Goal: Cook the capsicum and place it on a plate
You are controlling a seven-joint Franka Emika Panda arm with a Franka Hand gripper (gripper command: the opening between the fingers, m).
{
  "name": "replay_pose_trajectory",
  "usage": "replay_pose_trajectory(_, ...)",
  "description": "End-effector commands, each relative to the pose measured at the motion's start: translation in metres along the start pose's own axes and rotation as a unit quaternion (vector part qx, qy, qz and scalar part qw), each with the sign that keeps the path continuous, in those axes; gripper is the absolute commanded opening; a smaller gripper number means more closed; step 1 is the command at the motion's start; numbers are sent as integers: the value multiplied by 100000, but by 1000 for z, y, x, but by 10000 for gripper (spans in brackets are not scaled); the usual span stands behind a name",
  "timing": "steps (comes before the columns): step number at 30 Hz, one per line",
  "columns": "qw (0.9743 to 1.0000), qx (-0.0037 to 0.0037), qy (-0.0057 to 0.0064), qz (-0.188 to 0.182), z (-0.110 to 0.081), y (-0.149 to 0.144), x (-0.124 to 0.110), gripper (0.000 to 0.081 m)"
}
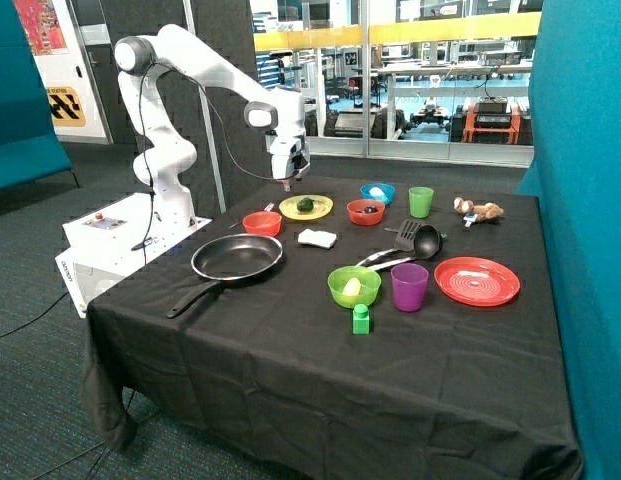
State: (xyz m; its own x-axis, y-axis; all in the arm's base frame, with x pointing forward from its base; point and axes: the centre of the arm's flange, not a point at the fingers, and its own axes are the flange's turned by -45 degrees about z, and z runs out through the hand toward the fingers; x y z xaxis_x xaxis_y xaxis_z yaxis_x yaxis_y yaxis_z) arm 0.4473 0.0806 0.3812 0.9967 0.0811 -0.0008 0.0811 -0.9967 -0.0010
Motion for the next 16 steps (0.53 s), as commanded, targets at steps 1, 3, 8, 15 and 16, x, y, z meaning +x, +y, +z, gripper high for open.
replay_pose_trajectory(1,99986,-51,42,1651,2,12,-5,705)
replay_pose_trajectory(3,99987,-51,42,1621,3,16,-3,704)
replay_pose_trajectory(8,99989,-51,41,1453,4,18,-2,702)
replay_pose_trajectory(15,99997,-52,41,731,3,20,2,703)
replay_pose_trajectory(16,99999,-52,41,489,3,20,3,698)
